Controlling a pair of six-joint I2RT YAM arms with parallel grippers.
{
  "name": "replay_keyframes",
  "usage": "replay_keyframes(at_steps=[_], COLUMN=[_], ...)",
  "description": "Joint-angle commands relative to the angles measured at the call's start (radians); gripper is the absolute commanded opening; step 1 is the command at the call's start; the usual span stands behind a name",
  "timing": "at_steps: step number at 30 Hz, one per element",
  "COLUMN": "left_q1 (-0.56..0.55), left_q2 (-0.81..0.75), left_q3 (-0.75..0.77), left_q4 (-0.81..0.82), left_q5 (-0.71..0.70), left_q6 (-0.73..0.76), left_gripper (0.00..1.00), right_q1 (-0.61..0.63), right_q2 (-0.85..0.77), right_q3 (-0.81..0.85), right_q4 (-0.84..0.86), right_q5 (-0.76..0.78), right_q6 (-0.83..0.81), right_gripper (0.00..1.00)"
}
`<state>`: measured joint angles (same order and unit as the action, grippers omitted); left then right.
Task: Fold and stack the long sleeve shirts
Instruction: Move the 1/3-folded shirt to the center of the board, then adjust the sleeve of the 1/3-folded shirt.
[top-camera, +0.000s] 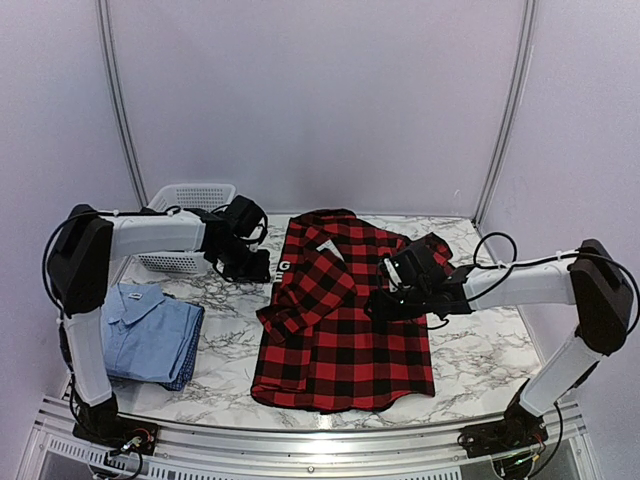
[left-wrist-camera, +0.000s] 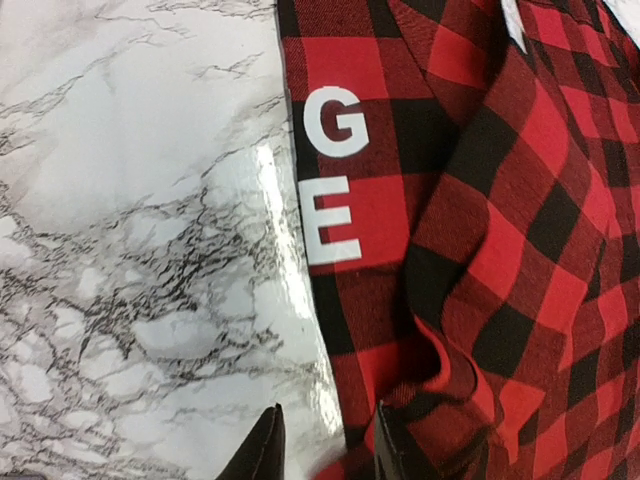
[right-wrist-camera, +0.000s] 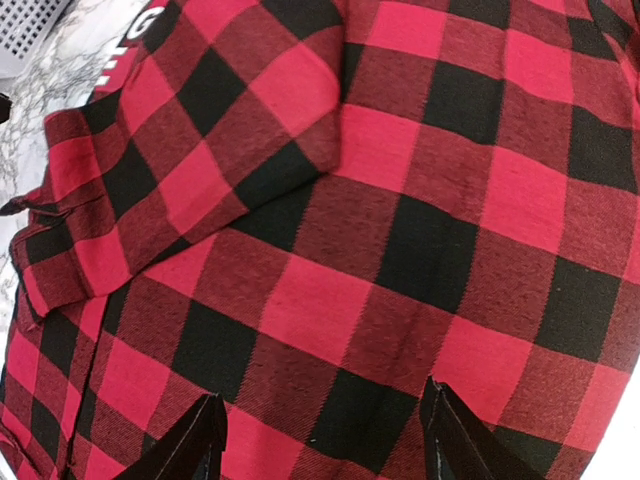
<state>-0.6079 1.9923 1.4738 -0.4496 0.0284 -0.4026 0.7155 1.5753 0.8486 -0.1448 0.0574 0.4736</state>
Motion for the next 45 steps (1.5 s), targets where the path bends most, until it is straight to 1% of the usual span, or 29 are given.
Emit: replay_keyframes(at_steps=[1, 5, 9, 13, 15, 22, 25, 29, 34, 39, 41, 44, 45], left_q1=[-0.006, -0.041, -0.094, -0.127, -0.141, -0.164, -0.166, -0.166, -0.167, -0.187, -0.205, -0.232, -0.238], left_q2=[-0.128, -0.212, -0.21, -0.184, -0.16, -0.109, -0.11, -0.098, -0.083, -0.075, -0.084, -0.096, -0.097], left_q3=[-0.105, -0.21, -0.25, -0.23, -0.211, -0.166, -0.166, -0.169, -0.16, -0.154, -0.145, -0.101, -0.083], left_q4=[-0.078, -0.08, -0.083, -0.082, -0.084, -0.099, -0.103, -0.104, -0.102, -0.106, -0.121, -0.167, -0.19], left_q5=[0.009, 0.044, 0.018, -0.021, -0.075, -0.188, -0.21, -0.205, -0.174, -0.171, -0.168, -0.149, -0.139], left_q6=[0.054, 0.114, 0.137, 0.145, 0.155, 0.179, 0.192, 0.214, 0.222, 0.241, 0.245, 0.248, 0.245], left_gripper=[0.33, 0.34, 0.37, 0.39, 0.39, 0.38, 0.38, 0.37, 0.29, 0.1, 0.05, 0.0, 0.0], right_q1=[0.048, 0.074, 0.082, 0.084, 0.085, 0.086, 0.086, 0.086, 0.086, 0.087, 0.087, 0.087, 0.086], right_q2=[0.0, 0.031, 0.061, 0.068, 0.065, 0.036, 0.028, 0.035, 0.036, 0.037, 0.036, 0.03, 0.03], right_q3=[0.065, 0.098, 0.121, 0.132, 0.129, 0.104, 0.094, 0.092, 0.092, 0.084, 0.08, 0.075, 0.073], right_q4=[-0.025, -0.037, -0.042, -0.042, -0.042, -0.038, -0.034, -0.027, -0.021, -0.014, -0.013, -0.009, -0.007], right_q5=[0.019, 0.026, 0.028, 0.022, 0.023, 0.028, 0.032, 0.026, 0.027, 0.024, 0.026, 0.036, 0.039], right_q6=[-0.031, -0.045, -0.049, -0.043, -0.039, -0.026, -0.021, -0.02, -0.021, -0.022, -0.024, -0.025, -0.025], right_gripper=[0.62, 0.62, 0.62, 0.62, 0.62, 0.62, 0.62, 0.61, 0.62, 0.61, 0.61, 0.61, 0.61])
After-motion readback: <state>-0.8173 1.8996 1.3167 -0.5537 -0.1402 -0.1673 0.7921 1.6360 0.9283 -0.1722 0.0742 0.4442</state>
